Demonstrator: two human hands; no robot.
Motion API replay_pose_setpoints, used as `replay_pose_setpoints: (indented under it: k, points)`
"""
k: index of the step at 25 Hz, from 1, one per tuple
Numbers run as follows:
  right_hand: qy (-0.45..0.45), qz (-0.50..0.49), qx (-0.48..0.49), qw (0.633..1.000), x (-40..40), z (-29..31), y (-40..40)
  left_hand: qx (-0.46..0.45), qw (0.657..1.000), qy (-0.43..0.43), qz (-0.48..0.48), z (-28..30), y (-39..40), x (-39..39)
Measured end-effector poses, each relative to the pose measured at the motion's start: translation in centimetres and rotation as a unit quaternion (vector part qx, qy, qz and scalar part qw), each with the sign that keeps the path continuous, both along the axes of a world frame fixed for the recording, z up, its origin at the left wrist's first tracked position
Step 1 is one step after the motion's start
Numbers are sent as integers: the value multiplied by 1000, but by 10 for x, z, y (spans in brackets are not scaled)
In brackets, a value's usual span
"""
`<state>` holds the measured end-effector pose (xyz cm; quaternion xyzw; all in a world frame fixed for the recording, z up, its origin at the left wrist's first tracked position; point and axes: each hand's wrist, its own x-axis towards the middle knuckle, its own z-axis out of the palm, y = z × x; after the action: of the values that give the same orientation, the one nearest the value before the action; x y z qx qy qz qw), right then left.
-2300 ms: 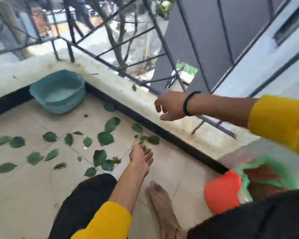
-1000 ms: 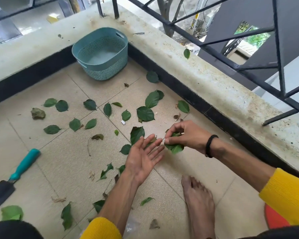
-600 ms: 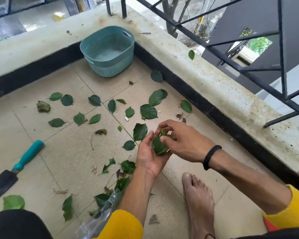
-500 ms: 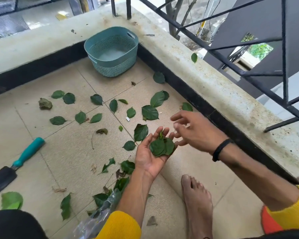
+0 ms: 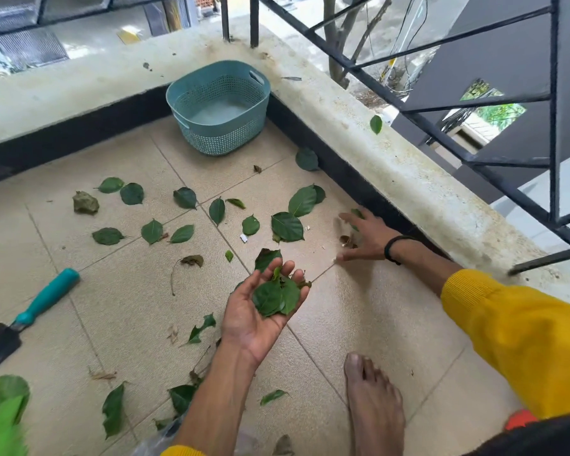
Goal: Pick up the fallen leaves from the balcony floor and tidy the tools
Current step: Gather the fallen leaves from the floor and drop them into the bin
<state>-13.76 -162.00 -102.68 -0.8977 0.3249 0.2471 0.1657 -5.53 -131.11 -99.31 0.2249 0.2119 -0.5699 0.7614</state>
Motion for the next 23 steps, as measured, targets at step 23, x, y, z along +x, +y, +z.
replay_pose_setpoints:
  k: [23]
  points:
    - [-113,1,-12,994,11,16,0,29,1000,-7,-4,2,-12,-3]
